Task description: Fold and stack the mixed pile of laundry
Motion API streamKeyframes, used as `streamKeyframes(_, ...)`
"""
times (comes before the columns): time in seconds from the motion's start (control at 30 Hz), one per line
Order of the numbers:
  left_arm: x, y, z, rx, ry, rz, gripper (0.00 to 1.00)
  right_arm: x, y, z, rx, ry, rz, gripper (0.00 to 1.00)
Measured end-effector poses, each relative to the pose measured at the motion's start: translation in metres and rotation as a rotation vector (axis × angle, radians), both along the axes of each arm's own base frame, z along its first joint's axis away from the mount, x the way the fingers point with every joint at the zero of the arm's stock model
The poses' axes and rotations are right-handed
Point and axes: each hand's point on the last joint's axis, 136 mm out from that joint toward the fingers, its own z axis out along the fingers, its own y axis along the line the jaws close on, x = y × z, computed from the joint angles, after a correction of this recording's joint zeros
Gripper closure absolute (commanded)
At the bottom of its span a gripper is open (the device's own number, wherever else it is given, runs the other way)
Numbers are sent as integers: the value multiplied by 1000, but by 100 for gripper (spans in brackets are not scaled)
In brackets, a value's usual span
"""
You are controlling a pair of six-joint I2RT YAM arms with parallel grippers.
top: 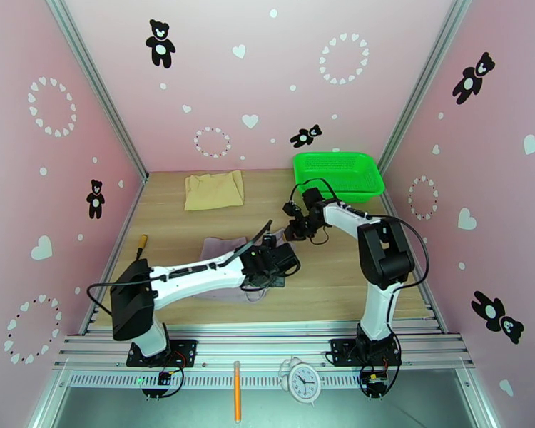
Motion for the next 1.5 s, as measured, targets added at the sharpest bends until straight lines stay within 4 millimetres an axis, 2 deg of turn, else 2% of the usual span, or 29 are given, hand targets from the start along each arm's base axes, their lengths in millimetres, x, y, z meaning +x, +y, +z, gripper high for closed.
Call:
streamKeyframes(0.17, -7, 27, 2, -8, -10, 52, 100, 3, 26, 38, 32, -40, 1, 100)
streamKeyframes(0.4, -15, 71, 9, -30, -40, 132, 100, -1, 77, 80, 70, -69, 18, 100)
streamKeyframes(0.5, -17, 92, 13, -50, -54, 172, 100, 1, 102, 91, 83, -76, 20, 100)
streamKeyframes(0.57, -17, 106, 15, -61, -62, 202, 100, 2, 118, 91, 86, -68, 22, 100)
streamKeyframes(0.83, -22, 164, 8, -82, -72, 315, 100, 13, 183, 64, 62, -19, 29, 100)
streamKeyframes(1.03, -28, 189, -14, -63, -42, 365, 98, 16, 221, 36, 50, 21, 35, 99)
streamKeyframes(1.13, -31, 199, -27, -32, -20, 389, 97, 16, 232, 22, 45, 40, 36, 97)
streamKeyframes(1.3, -31, 219, -49, 41, 18, 453, 98, 11, 239, -8, 17, 94, 29, 94)
streamKeyframes(1.37, -31, 227, -57, 68, 35, 479, 97, 9, 241, -20, 11, 117, 25, 85)
streamKeyframes(1.43, -32, 234, -63, 90, 49, 504, 88, 8, 243, -31, 10, 141, 15, 72)
streamKeyframes(1.5, -32, 239, -68, 108, 56, 519, 75, 8, 246, -37, 17, 150, 15, 57)
